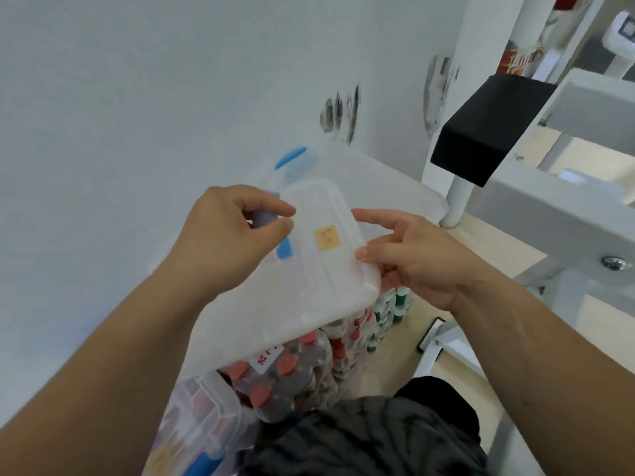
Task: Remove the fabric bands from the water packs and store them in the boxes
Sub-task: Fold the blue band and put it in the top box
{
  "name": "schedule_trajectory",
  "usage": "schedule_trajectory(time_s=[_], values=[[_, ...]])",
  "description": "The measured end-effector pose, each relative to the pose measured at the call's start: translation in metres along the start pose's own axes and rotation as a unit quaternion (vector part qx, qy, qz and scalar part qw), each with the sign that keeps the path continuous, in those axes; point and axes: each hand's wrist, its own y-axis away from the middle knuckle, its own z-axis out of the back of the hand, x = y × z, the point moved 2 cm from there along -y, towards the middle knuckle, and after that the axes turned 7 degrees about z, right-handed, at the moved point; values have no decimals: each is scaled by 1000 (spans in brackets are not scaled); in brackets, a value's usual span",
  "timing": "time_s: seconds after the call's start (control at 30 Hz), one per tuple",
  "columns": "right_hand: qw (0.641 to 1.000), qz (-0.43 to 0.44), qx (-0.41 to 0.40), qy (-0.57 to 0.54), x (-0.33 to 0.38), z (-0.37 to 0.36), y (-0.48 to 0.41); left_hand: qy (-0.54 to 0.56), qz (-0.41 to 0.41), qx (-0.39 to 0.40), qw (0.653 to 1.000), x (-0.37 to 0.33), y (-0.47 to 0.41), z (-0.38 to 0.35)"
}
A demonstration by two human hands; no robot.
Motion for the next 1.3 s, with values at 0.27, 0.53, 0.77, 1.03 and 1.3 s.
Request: schedule_trajectory(time_s=[0.27, 0.53, 0.77, 1.03, 1.3], values=[[974, -1, 9, 226, -15, -49, -39, 136, 111, 25, 984, 51, 20, 6], [834, 120, 0, 538, -18, -82, -50, 318, 170, 44, 932, 64, 19, 8], [899, 210, -136, 360, -1, -76, -42, 326, 169, 46, 929, 53, 4, 0], [996, 70, -47, 37, 7, -54, -61, 295, 116, 56, 947, 28, -28, -27], [990, 89, -83, 71, 5, -23, -78, 301, 142, 105, 937, 25, -58, -55]])
